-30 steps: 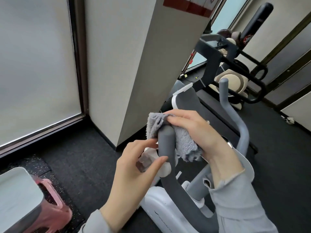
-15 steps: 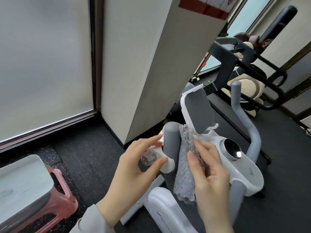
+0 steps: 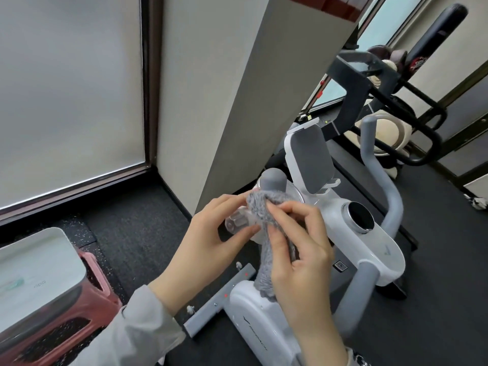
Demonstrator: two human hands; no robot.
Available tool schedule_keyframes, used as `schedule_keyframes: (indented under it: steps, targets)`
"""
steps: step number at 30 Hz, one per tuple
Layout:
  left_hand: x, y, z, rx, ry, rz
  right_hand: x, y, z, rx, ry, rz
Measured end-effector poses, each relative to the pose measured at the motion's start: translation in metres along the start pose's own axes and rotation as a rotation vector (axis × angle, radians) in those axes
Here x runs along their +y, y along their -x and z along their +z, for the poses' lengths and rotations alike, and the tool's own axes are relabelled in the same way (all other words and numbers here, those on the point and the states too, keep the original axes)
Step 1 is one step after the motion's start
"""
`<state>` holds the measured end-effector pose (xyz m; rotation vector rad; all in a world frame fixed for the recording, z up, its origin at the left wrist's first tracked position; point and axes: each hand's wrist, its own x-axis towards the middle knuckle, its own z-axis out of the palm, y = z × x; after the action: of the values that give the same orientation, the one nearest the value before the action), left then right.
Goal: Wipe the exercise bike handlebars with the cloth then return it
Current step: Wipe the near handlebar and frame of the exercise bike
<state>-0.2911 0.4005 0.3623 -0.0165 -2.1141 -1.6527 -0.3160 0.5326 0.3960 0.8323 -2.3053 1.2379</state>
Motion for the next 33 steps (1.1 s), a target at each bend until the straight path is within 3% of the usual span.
schedule_keyframes:
  steps: [7,10,16,27,33]
  targets:
    - [0.009,0.005,-0.002,0.034,-0.111,0.049,0.012,0.042,-0.017,0.083,0.046,0.169]
    - [0.015,0.010,0.002,0.076,-0.241,0.155,0.020,0.056,-0.027,0.060,0.083,0.280]
    - [0.019,0.021,0.020,0.038,-0.413,0.312,0.020,0.042,-0.020,0.040,0.046,0.273]
    - [0.019,0.050,0.073,0.102,-0.675,0.232,0.055,0.068,-0.085,-0.293,0.112,0.280]
    - [0.019,0.068,0.111,-0.068,-0.673,0.187,0.091,0.086,-0.133,-0.370,0.210,0.213]
